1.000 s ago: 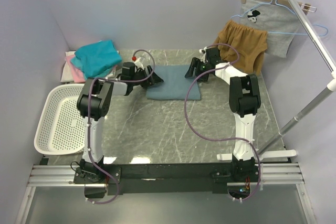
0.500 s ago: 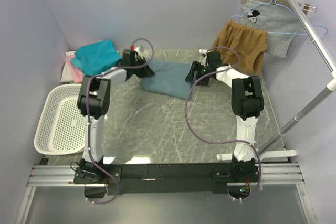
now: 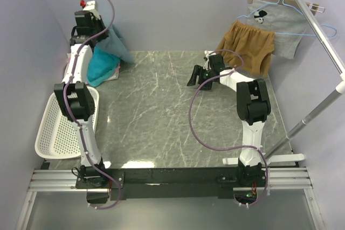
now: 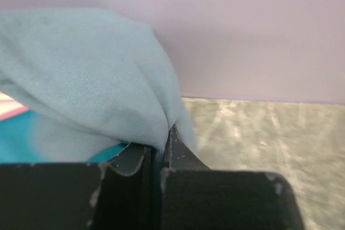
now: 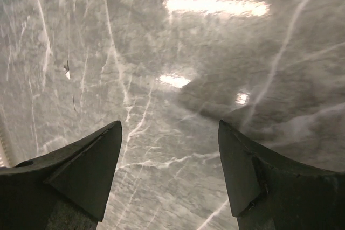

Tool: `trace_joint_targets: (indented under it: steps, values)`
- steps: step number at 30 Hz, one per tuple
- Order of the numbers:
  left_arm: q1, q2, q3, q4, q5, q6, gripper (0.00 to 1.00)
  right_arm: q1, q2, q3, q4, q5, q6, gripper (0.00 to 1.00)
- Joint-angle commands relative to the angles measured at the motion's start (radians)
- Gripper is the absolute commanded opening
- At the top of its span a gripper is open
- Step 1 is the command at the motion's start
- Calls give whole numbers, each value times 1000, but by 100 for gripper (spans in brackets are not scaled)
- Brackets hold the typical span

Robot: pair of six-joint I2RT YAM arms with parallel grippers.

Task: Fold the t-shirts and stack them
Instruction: Put the neatly folded tshirt into the corner of the board with the left arm

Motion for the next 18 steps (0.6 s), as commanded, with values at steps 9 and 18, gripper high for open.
trace_joint_targets:
  steps: [9,18]
  values:
    - [185,-200,-364,172,-158,-30,1,65,18,31,-39,-20,-29,78]
    - [359,-165,-428,189,-103,-145,22,86,30,12,-44,-31,-46,79]
